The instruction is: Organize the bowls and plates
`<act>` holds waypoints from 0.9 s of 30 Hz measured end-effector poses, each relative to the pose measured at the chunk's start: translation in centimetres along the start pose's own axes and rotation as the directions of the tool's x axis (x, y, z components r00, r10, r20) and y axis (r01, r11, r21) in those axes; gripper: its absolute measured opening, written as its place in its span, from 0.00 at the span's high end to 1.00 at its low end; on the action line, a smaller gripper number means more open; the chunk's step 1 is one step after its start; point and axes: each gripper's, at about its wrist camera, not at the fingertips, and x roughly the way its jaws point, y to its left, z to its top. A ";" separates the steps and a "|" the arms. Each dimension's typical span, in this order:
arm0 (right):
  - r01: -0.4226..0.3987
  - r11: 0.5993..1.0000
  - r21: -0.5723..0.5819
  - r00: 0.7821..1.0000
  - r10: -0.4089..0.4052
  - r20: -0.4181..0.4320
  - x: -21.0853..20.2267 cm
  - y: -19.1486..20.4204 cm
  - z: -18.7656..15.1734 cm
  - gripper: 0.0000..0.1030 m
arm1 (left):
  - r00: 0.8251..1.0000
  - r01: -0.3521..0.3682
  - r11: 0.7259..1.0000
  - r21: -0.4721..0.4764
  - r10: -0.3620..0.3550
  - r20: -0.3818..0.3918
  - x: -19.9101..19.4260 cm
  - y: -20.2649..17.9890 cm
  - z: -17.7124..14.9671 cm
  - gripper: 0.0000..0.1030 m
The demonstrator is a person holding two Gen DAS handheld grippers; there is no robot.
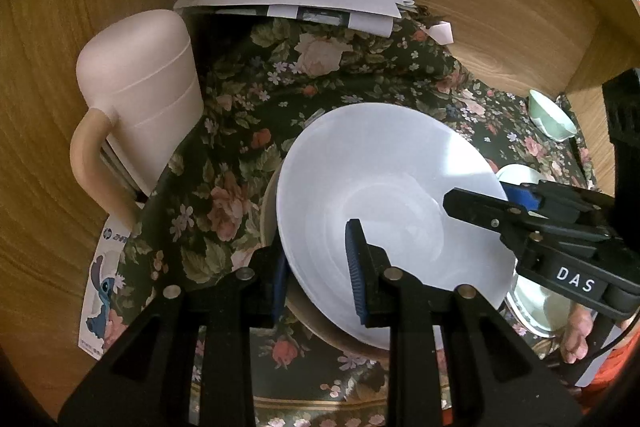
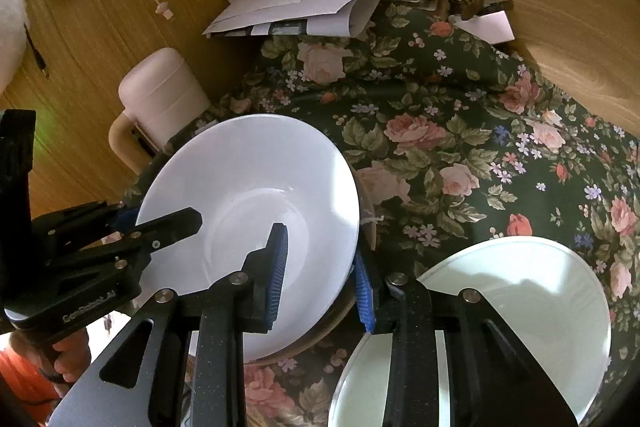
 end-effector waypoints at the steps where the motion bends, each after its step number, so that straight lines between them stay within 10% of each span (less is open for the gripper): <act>1: 0.002 1.000 0.000 1.000 -0.002 0.005 -0.2 0.0 0.0 0.72 | 1.000 -0.003 1.000 0.002 0.003 0.000 0.1 0.0 0.0 0.74; 16: 0.028 1.000 -0.004 0.998 -0.027 0.057 -2.7 -1.1 -0.2 0.71 | 0.997 -0.072 0.995 0.071 0.070 0.022 0.5 -1.0 1.2 0.72; 21: 0.045 0.999 0.012 0.994 -0.046 0.097 -4.1 -1.9 -0.1 0.50 | 0.992 -0.103 0.991 0.086 0.096 0.086 -0.9 -1.4 2.2 0.41; 27: 0.089 0.995 0.032 0.982 -0.094 0.165 -7.0 -3.6 0.3 0.47 | 0.993 -0.033 0.995 0.095 0.022 0.115 -3.0 -3.0 3.5 0.39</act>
